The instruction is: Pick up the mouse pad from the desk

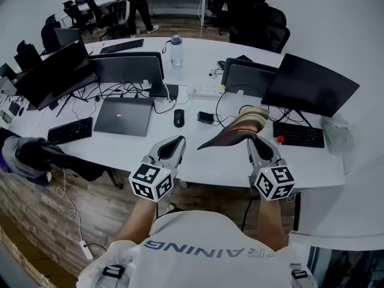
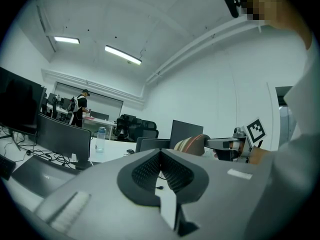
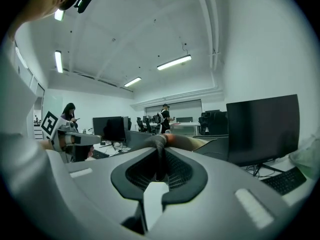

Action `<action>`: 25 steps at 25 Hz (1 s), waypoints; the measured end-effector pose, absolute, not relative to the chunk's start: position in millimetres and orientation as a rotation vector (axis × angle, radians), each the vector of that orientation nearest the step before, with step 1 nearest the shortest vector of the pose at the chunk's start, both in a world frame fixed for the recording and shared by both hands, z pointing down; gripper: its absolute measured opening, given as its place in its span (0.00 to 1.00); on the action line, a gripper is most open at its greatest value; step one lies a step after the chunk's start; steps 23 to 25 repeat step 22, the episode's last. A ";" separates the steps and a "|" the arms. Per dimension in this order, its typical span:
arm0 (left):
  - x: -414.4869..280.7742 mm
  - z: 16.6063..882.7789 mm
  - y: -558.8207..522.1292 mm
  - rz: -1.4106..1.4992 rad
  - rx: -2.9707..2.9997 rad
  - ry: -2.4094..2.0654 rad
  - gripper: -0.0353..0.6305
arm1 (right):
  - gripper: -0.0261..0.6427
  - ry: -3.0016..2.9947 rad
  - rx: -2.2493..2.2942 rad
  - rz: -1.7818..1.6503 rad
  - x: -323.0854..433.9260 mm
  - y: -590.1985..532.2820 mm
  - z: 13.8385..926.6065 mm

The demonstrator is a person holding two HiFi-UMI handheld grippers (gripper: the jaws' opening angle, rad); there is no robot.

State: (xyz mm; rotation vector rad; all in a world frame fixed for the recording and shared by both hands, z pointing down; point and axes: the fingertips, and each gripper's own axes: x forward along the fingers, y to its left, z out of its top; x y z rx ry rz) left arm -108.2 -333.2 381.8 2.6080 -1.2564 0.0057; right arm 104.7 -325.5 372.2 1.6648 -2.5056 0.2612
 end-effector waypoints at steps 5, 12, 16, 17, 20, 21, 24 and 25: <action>-106.1 383.5 -329.0 0.011 2.601 -1.258 0.05 | 0.12 -2.512 1.634 0.287 100.7 -321.1 380.8; -103.5 389.2 -321.4 0.033 2.597 -1.245 0.05 | 0.12 -2.520 1.614 0.318 96.3 -314.8 390.3; -102.1 388.9 -316.1 0.032 2.600 -1.246 0.05 | 0.12 -2.525 1.606 0.332 95.5 -310.6 394.0; -101.7 388.6 -315.2 0.030 2.602 -1.247 0.05 | 0.12 -2.525 1.605 0.336 95.7 -309.7 395.1; -99.3 390.5 -313.9 0.034 2.599 -1.239 0.05 | 0.12 -2.524 1.601 0.347 97.3 -308.3 398.5; -98.6 391.3 -313.5 0.036 2.596 -1.235 0.05 | 0.12 -2.523 1.599 0.349 97.8 -308.0 399.4; -97.8 392.2 -313.2 0.039 2.593 -1.231 0.05 | 0.12 -2.523 1.598 0.352 98.1 -307.7 400.3; -97.8 392.2 -313.2 0.039 2.593 -1.231 0.05 | 0.12 -2.523 1.598 0.352 98.1 -307.7 400.3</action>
